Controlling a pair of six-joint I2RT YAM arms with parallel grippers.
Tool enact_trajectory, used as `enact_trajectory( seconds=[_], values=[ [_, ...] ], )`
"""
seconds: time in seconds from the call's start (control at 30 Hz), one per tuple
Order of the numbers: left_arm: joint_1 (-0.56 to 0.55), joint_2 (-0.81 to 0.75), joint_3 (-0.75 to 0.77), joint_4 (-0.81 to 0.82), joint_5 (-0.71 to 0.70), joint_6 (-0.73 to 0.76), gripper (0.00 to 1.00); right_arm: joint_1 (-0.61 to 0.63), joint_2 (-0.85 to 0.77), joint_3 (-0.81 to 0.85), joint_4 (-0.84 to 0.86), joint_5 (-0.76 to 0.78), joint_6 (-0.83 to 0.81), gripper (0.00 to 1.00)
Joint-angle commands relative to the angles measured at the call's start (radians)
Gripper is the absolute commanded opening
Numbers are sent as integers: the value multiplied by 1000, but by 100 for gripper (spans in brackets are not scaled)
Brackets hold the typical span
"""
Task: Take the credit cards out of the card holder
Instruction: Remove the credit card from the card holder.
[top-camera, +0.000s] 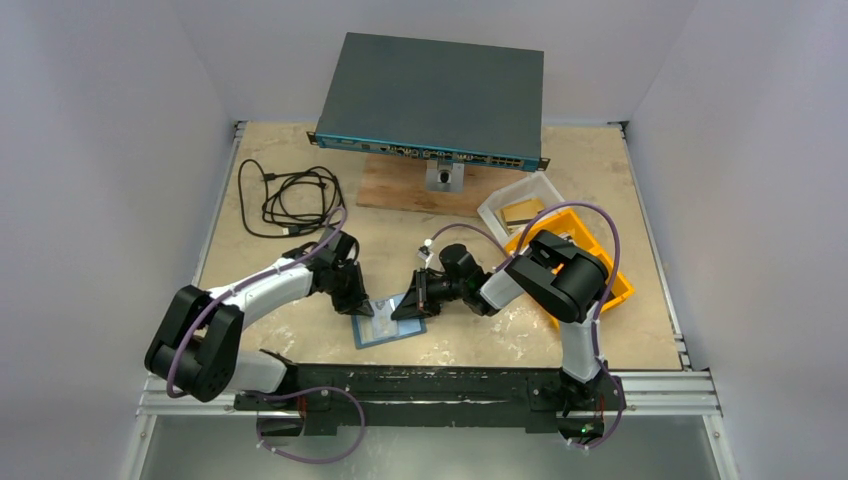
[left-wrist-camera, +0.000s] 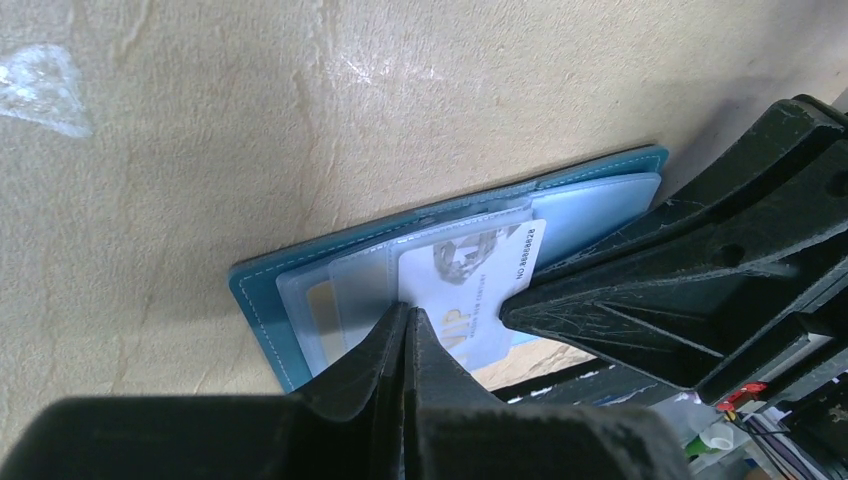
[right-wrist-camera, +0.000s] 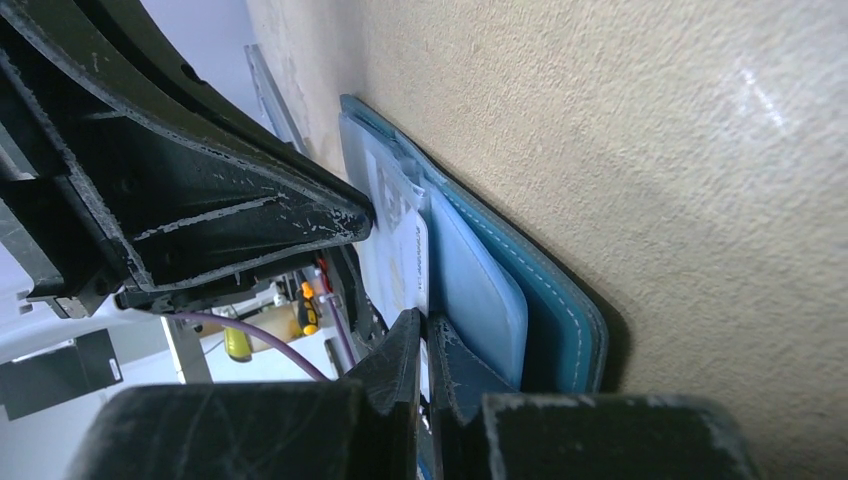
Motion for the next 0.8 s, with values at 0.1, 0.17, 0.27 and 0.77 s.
enact_trajectory(
  seconds=[0.1, 0.17, 0.27, 0.77],
  values=[
    [-2, 13, -9, -44, -92, -11, 0, -5, -29, -12, -45, 37, -31, 0],
    [-2, 22, -9, -59, -108, -9, 0, -12, -33, -16, -46, 37, -34, 0],
    [-2, 50, -11, -64, -115, -8, 0, -21, -40, -26, -46, 38, -35, 0],
    [-2, 87, -17, -59, -124, -12, 0, -45, -64, -61, -45, 44, -41, 0]
  ],
)
